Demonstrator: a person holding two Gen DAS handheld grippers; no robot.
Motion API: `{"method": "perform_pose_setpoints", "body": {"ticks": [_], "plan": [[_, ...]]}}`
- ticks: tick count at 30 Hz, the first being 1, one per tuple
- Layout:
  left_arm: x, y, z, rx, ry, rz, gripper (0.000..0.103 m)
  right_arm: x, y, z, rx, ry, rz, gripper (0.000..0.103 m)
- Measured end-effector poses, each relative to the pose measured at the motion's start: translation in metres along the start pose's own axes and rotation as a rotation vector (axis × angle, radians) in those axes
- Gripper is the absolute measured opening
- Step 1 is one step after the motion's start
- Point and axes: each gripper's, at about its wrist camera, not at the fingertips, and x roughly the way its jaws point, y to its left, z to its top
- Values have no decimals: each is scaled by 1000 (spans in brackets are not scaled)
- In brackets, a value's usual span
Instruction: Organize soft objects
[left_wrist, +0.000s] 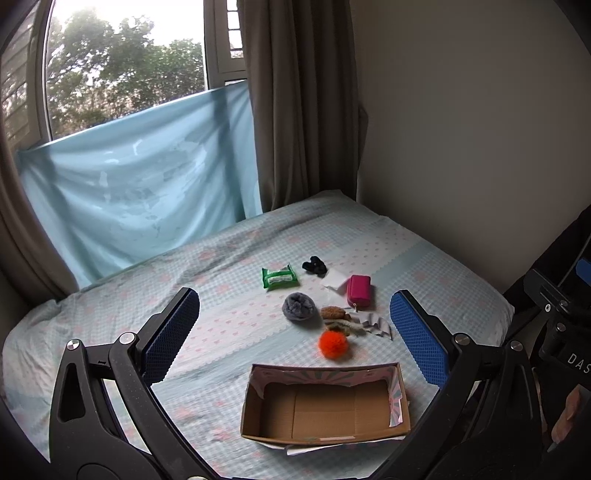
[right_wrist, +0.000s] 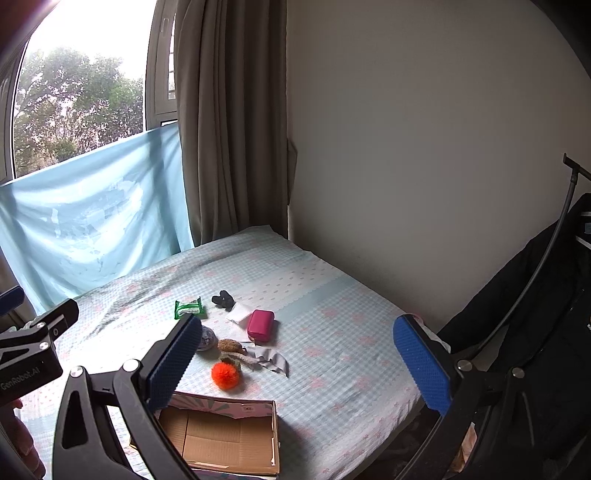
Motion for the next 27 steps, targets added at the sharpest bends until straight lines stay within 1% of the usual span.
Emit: {"method": "perform_pose_setpoints", "body": {"ticks": [27], "plan": [[3,3,1,-8,6,-4,102,0,2,0,-5,-3,8,103]]}}
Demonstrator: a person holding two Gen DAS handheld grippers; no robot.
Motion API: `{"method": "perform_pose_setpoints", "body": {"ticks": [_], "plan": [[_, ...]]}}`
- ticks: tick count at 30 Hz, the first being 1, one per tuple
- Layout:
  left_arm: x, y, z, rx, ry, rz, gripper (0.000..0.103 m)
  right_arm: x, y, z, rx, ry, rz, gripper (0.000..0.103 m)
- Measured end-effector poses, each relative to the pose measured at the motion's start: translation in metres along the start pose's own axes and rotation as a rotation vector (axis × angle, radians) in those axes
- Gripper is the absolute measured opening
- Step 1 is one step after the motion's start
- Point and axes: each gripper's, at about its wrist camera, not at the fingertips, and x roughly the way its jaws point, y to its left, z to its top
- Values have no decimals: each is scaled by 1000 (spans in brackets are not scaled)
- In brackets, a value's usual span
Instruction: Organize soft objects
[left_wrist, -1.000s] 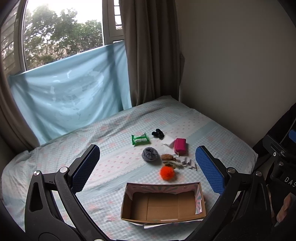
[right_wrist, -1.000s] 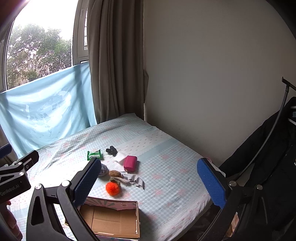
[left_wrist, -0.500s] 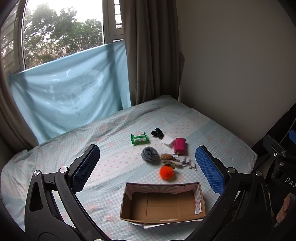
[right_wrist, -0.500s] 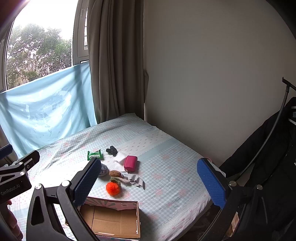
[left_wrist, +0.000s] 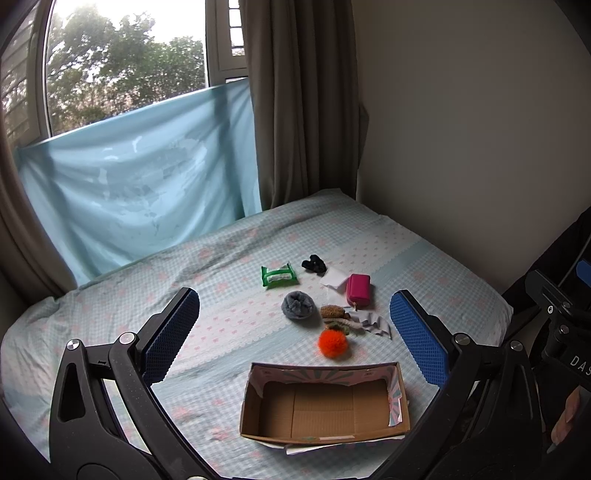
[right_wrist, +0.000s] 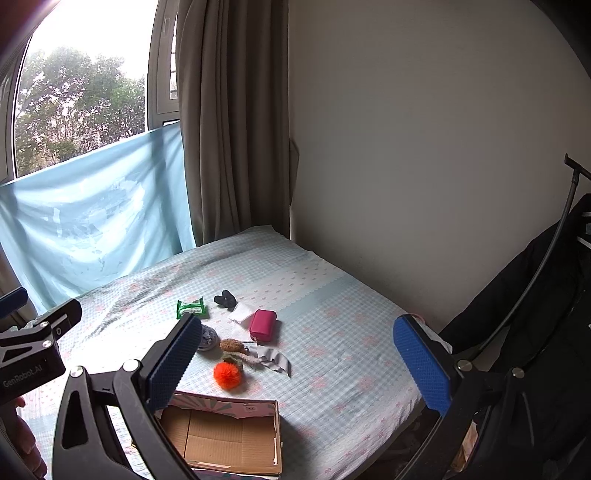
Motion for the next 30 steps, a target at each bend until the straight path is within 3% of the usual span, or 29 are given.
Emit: {"method": "perform_pose_setpoints", "body": {"ticks": [20,30], "plan": [[2,3,-1,-5,9,-3,102,-1,4,0,-5,-4,13,103],[47,26,14,-1,93,-14,102,23,22,5,-1,61,52,103]]}}
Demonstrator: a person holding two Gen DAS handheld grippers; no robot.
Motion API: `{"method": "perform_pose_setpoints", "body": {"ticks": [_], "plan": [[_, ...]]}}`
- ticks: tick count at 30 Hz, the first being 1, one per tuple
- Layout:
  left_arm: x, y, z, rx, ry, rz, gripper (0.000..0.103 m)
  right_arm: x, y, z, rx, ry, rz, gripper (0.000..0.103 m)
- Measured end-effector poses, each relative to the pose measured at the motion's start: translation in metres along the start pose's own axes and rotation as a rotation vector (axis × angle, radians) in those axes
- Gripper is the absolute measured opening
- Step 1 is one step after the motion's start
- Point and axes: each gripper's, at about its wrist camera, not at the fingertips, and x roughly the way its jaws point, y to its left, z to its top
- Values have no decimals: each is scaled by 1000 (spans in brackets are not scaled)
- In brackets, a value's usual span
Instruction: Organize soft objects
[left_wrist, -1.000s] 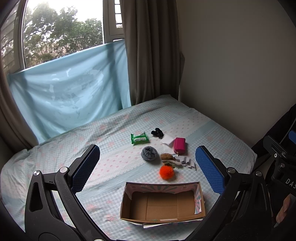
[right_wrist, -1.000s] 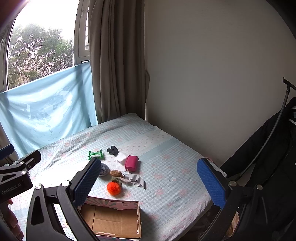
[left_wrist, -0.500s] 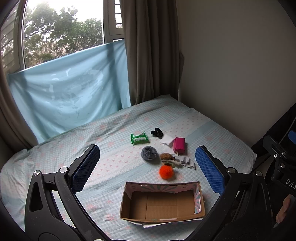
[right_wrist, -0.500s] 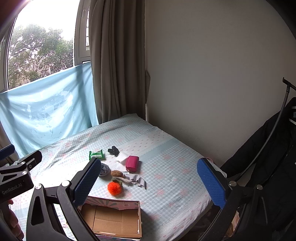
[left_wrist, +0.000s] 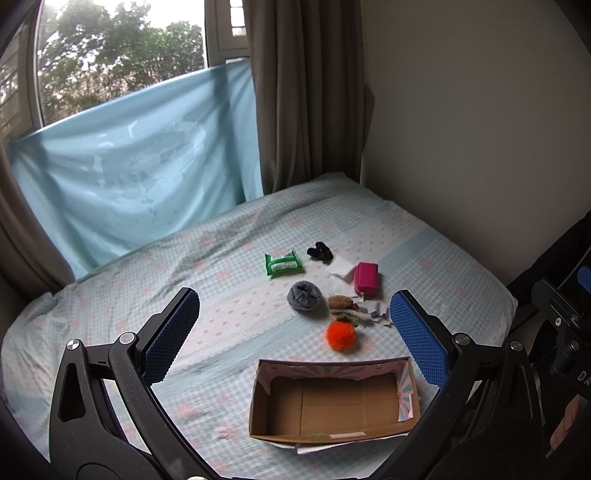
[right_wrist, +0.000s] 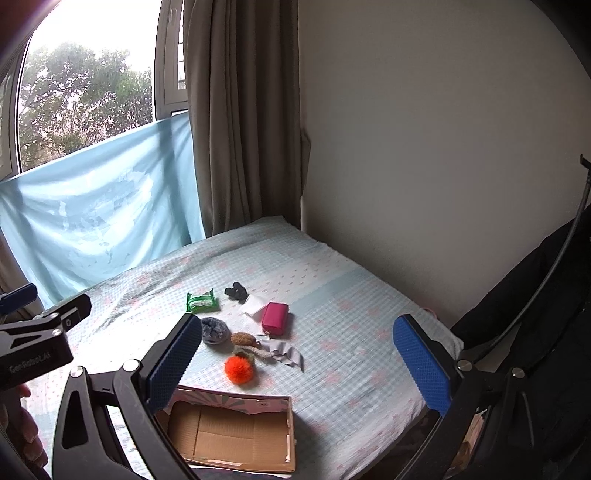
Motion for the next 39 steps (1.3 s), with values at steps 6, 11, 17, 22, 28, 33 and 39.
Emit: {"method": "perform_pose_setpoints", "body": {"ticks": [6,11,17,22,28,33,39], "plan": [[57,14,11,26,75,-43,102,42,17,-2,26,85,55,103],[116,22,14,51,147,-69,102,94,35,-15,45,182,73,103],[211,29,6,74,267,-84,102,168,56,-36,83,309,99,103],[283,28,-7,82,364,-89,102,238,66,-57,131,437,122,103],[368,19,-25,120,471,-99,102,319,76,-83,187,576,131,103],[430,2,-38,169,548,-115,102,373,83,-106,221,673,136,103],[499,-18,-57,225,613,-127,102,423,94,-135,269,787,130,97]]}}
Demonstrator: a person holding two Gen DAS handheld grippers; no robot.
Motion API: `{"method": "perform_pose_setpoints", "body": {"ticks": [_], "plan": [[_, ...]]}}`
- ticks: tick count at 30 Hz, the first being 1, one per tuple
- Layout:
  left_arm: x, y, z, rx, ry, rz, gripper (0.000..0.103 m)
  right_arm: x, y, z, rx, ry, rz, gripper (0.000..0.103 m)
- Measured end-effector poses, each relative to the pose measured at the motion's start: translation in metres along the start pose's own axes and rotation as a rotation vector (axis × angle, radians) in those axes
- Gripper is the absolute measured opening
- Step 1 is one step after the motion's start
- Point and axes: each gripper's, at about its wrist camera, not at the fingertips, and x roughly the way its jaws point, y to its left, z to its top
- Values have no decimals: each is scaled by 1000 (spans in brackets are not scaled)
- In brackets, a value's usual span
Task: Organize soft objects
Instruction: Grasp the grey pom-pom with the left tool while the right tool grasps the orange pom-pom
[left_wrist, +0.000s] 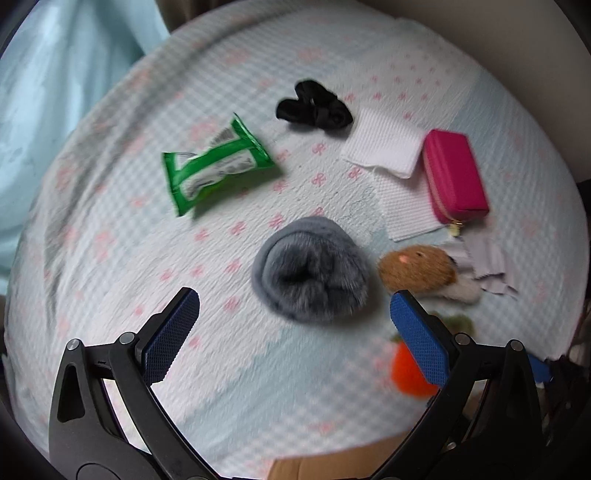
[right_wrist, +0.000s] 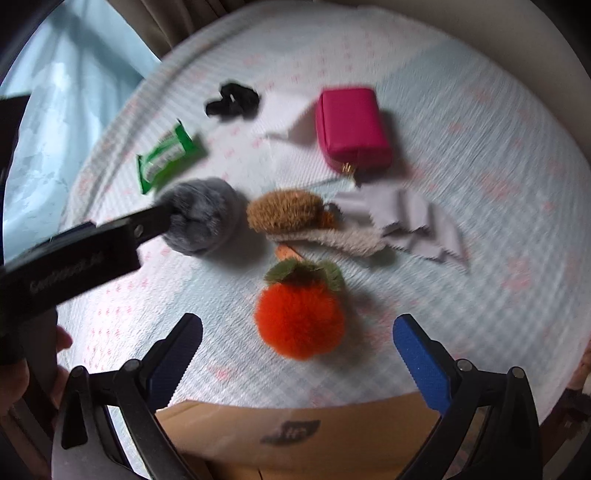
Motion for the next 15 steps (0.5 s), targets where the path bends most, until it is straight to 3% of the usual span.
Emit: {"method": "perform_pose_setpoints", "body": {"ticks": [5,11,14,15], "plan": [[45,-3,10,23,52,16,102,42,-3,7,66,103,23,83],[68,-9,14,34,68,-8,100,65,-4,5,103,168,6,69],[76,-16,15,50,89,-40,79,72,-5,2,115,184,-4,57],[79,-20,14,55,97,-39,77,74,-6,1,121,193,-4,51]]}}
